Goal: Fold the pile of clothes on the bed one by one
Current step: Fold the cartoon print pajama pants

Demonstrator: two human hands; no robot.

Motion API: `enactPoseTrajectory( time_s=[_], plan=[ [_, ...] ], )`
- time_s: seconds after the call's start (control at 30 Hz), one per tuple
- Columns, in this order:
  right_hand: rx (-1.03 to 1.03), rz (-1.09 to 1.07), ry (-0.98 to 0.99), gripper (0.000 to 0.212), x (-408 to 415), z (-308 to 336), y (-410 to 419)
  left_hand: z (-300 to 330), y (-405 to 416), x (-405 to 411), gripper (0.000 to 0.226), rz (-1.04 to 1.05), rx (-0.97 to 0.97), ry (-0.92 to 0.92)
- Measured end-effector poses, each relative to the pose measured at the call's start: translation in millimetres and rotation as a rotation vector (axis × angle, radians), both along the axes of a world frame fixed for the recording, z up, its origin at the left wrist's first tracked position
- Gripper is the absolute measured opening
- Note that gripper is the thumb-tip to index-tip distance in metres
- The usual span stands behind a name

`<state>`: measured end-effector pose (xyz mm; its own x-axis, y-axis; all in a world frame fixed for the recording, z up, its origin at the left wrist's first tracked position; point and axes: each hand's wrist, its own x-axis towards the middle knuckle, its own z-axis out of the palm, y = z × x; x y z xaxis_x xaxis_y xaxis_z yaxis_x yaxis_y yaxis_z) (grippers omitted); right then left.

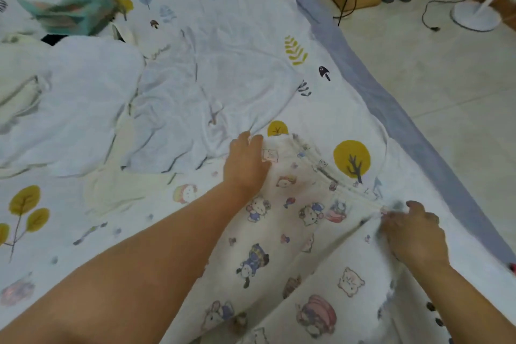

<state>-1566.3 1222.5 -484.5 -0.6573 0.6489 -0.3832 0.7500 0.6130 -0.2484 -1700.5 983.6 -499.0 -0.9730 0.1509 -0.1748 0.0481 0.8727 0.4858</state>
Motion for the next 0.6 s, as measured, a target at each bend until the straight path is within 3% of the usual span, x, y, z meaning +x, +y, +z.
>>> enactPoseTrajectory(
  time_s=[0.1, 0.27, 0.4, 0.47, 0.6],
  plan=[
    [0.188, 0.156, 0.104, 0.052, -7, -8, -19, -18, -44, 20, 0.041, 0.15, -0.084, 0.038],
    [0.181, 0.547, 0.187, 0.057, -51, -27, -61, -27, -111, 44, 0.036, 0.285, -0.194, -0.038],
    [0.221, 0.542, 0.073, 0.061, -86, -42, -85, -28, -130, 39, 0.016, 0.21, -0.296, -0.032],
    [0.27, 0.551, 0.063, 0.047, -97, -47, -89, -25, -132, 34, 0.019, 0.211, -0.268, 0.044],
    [0.34, 0.517, 0.265, 0.017, -120, -46, -69, -12, -120, 17, 0.02, 0.294, -0.121, 0.236]
  ],
)
